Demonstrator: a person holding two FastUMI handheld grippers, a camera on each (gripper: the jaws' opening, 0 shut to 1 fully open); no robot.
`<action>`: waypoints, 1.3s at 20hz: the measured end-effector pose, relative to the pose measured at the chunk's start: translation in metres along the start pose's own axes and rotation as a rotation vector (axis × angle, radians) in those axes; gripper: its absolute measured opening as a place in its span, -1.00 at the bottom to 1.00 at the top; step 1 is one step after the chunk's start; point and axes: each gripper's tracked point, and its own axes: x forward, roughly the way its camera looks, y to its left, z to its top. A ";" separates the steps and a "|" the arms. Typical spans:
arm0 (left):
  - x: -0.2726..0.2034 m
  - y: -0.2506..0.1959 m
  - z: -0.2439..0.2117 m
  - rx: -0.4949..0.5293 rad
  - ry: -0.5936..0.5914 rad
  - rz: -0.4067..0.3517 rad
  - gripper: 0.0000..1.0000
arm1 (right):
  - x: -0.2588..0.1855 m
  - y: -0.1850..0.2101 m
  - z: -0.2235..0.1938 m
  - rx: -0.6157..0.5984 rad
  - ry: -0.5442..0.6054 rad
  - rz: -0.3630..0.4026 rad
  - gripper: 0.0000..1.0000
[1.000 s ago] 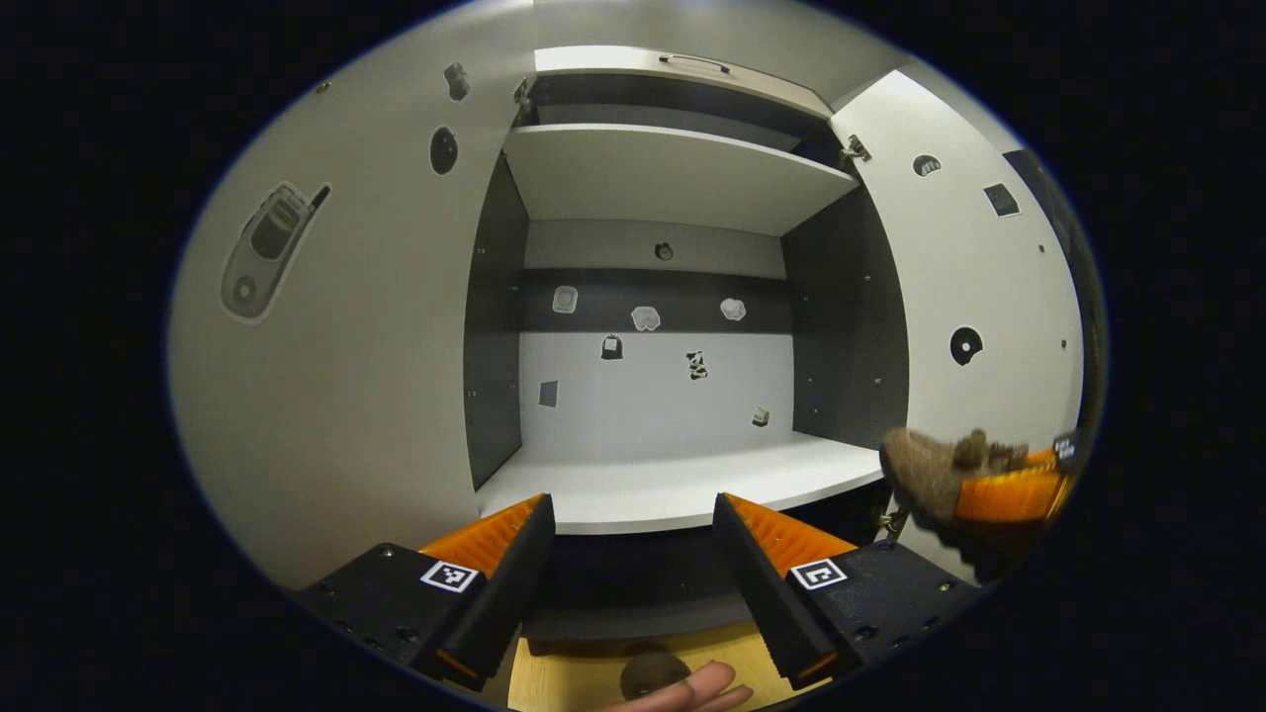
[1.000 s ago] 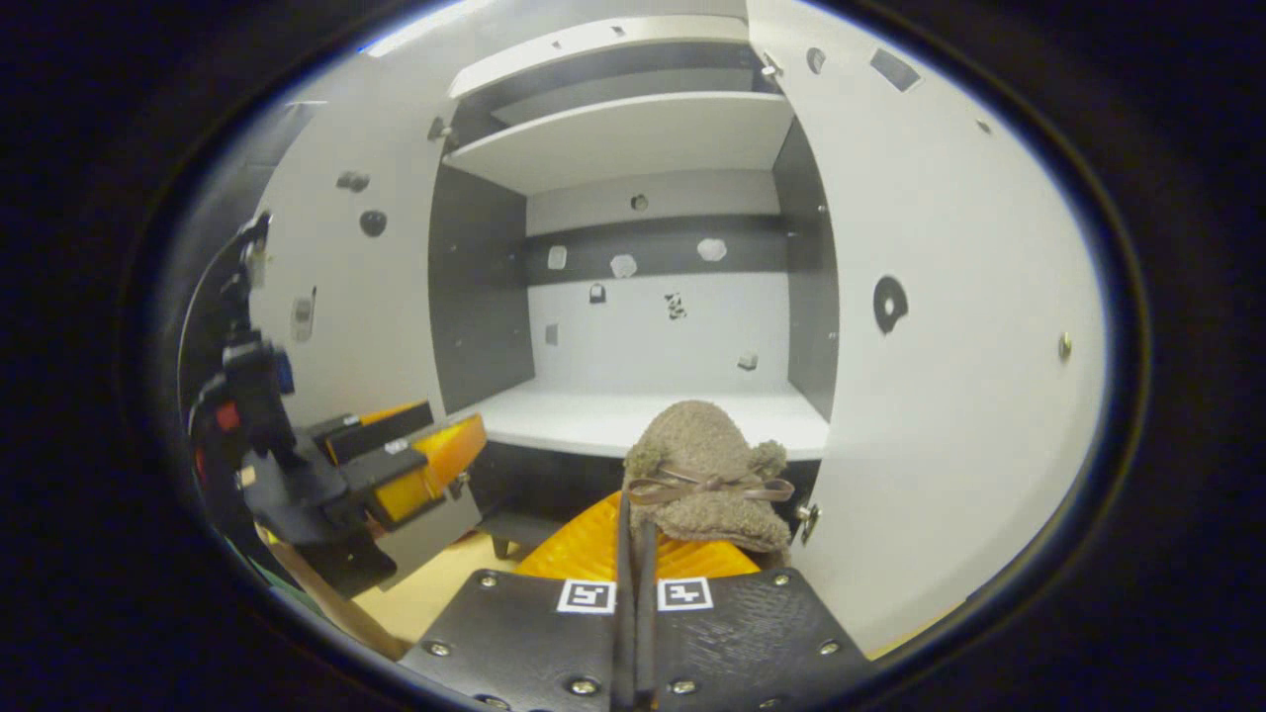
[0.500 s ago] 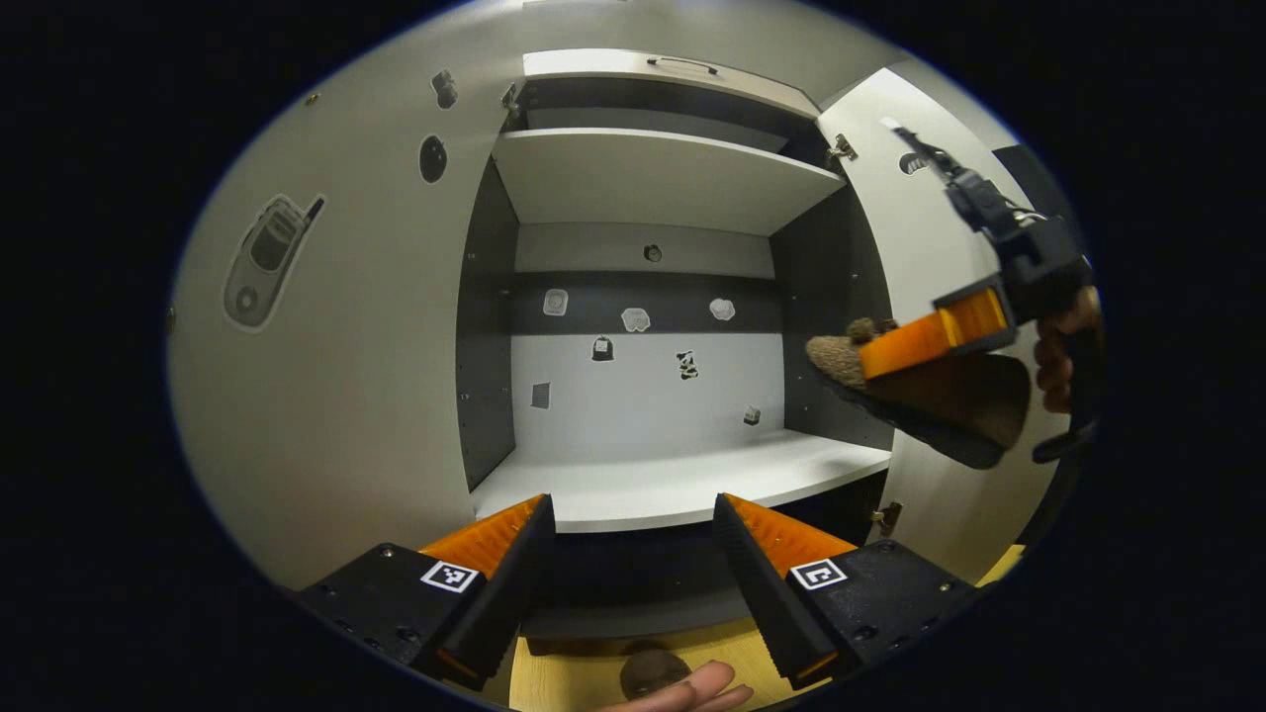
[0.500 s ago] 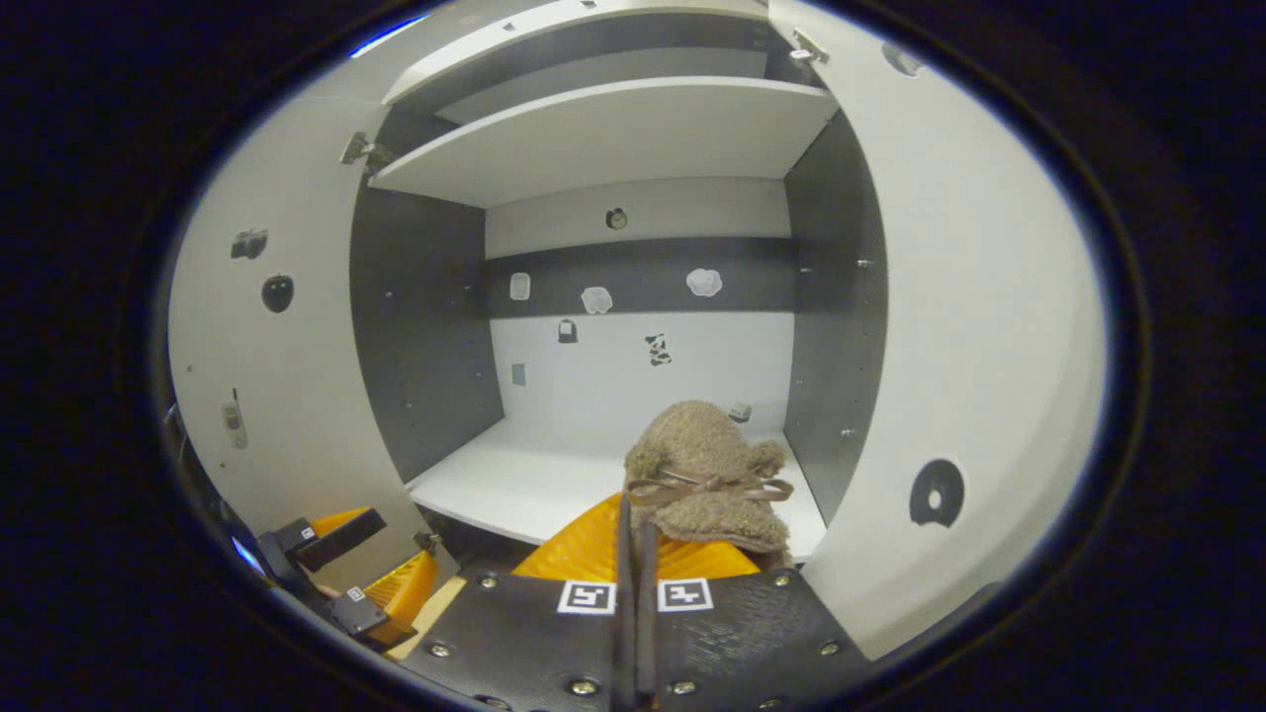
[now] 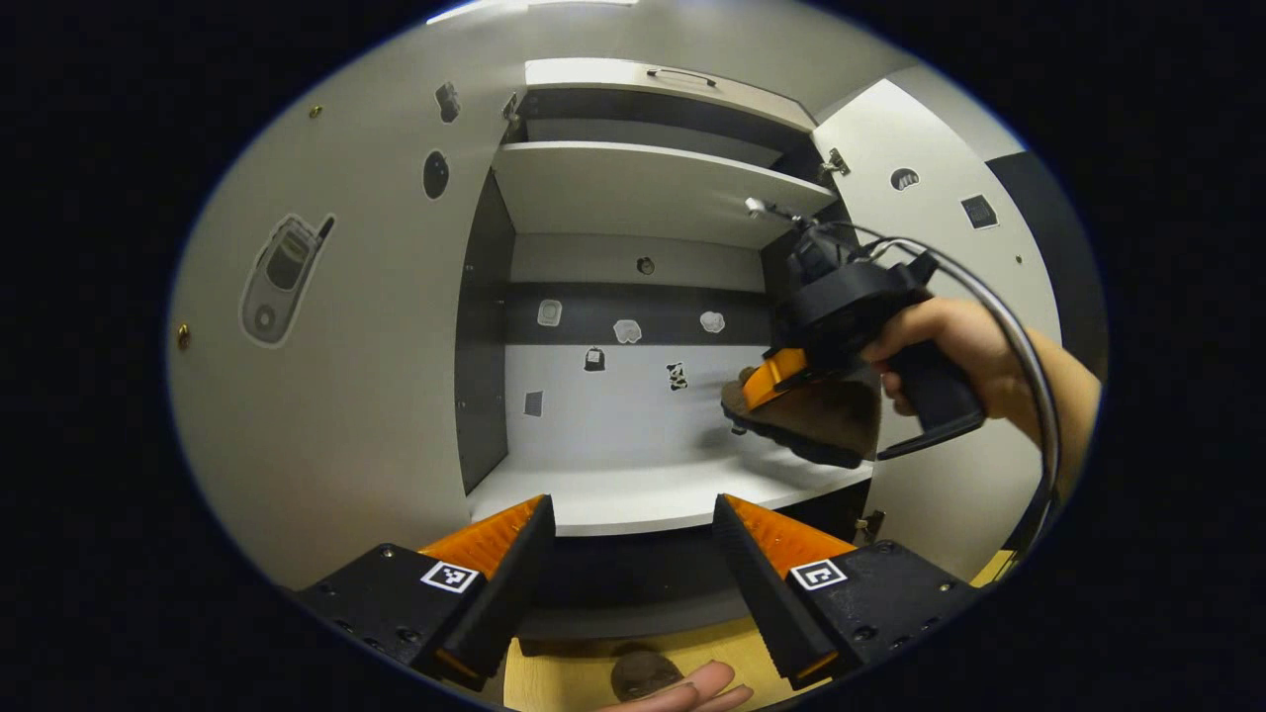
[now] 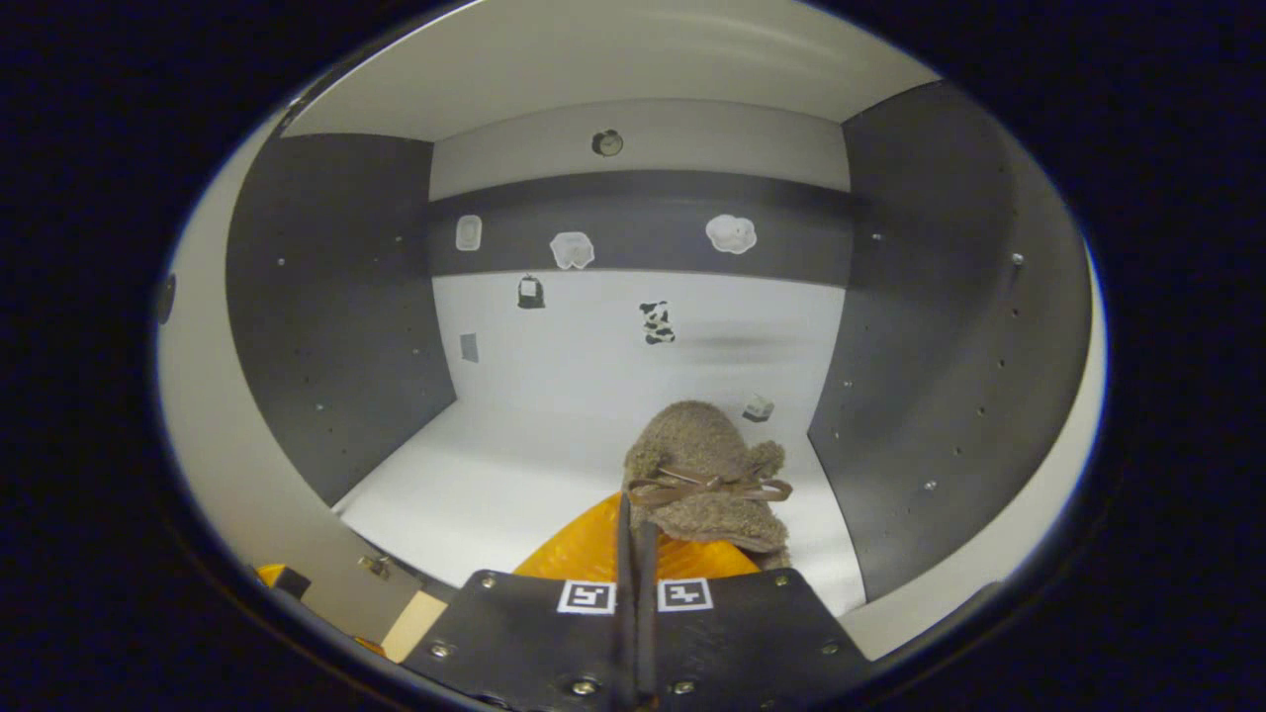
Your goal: Grab one shoe with the right hand and put it into the shoe cabinet, grab the other shoe with the left hand and put it into the shoe cabinet; then close the right door with the right hand and the left door with the left hand.
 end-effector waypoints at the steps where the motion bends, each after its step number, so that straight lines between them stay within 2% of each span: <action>1: 0.000 0.001 0.000 0.003 0.000 0.004 0.97 | 0.012 -0.001 0.000 -0.018 0.000 -0.012 -0.97; 6: -0.001 0.014 0.002 0.012 -0.011 0.037 0.96 | 0.053 -0.006 0.004 -0.054 -0.037 -0.047 -0.84; 7: -0.001 0.017 0.004 0.009 -0.013 0.043 0.96 | 0.060 -0.012 0.002 -0.069 -0.037 -0.064 -0.89; 10: 0.001 0.022 0.002 -0.002 -0.010 0.055 0.97 | 0.076 -0.021 -0.005 -0.098 -0.019 -0.109 -0.86; 13: 0.004 0.023 -0.001 0.004 0.001 0.064 0.96 | 0.082 -0.011 -0.012 -0.107 -0.011 -0.066 -0.65; 15: 0.006 0.021 -0.003 0.002 0.010 0.062 0.96 | 0.076 -0.004 -0.012 -0.091 -0.012 -0.046 0.13; 16: 0.007 0.020 -0.004 -0.002 0.014 0.061 0.96 | 0.072 -0.004 -0.013 -0.096 -0.009 -0.061 0.53; 17: 0.007 0.019 -0.005 -0.004 0.018 0.061 0.97 | 0.066 -0.003 -0.013 -0.105 -0.010 -0.069 0.63; 21: 0.006 0.013 -0.008 -0.014 0.029 0.051 0.97 | 0.034 0.001 -0.004 -0.114 -0.057 -0.079 0.69; 23: 0.002 0.010 -0.007 -0.023 0.031 0.049 0.97 | 0.011 -0.009 0.004 -0.118 -0.108 -0.119 1.00; 26: -0.002 0.005 -0.005 -0.015 0.026 0.043 0.97 | -0.027 -0.018 0.006 -0.087 -0.173 -0.136 0.95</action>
